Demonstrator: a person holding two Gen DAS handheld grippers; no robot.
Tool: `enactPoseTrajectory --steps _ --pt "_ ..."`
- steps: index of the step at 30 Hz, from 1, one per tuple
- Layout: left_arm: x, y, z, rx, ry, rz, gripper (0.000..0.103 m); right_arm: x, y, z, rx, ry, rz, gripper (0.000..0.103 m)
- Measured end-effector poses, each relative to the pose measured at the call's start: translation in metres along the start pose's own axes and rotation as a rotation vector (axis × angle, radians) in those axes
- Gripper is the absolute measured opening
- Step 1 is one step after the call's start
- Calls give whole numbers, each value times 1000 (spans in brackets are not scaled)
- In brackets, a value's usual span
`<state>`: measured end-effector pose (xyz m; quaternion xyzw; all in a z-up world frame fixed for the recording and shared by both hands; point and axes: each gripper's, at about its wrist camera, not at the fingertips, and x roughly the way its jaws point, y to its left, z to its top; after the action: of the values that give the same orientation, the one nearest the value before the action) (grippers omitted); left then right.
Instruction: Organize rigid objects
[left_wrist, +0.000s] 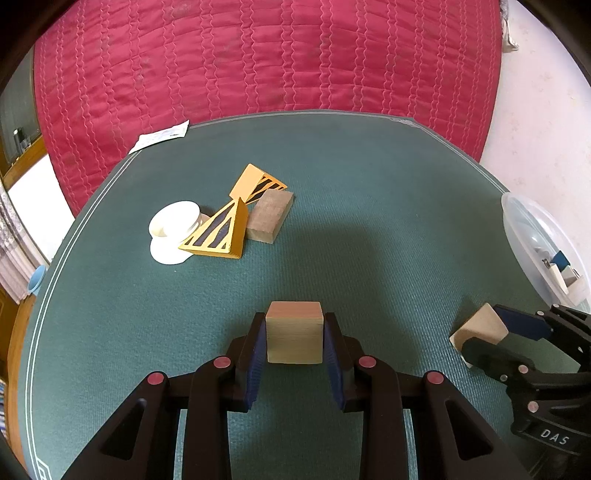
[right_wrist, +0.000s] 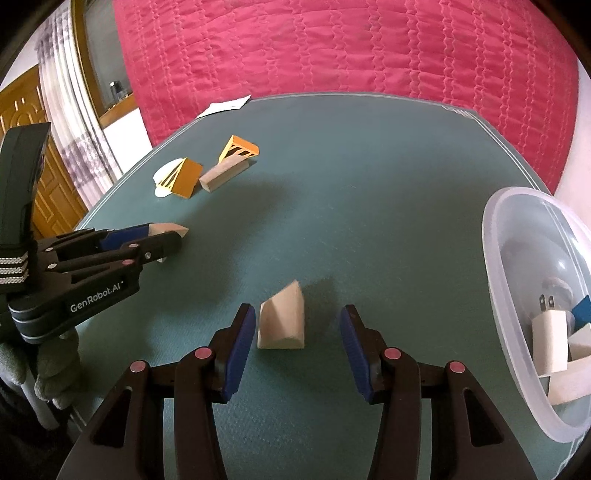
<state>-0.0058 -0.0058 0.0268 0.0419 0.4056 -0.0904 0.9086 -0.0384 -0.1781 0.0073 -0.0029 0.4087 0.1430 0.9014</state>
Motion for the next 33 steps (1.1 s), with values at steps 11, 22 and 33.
enactPoseTrajectory --steps 11,22,33 --pt "0 1 0 1 1 0 31 3 14 -1 -72 -6 -32 46" --pt "-1 0 -1 -7 -2 4 31 -8 8 1 -55 -31 -27 23" --pt "-5 -1 4 -4 -14 1 31 -42 -10 11 5 -124 -38 23"
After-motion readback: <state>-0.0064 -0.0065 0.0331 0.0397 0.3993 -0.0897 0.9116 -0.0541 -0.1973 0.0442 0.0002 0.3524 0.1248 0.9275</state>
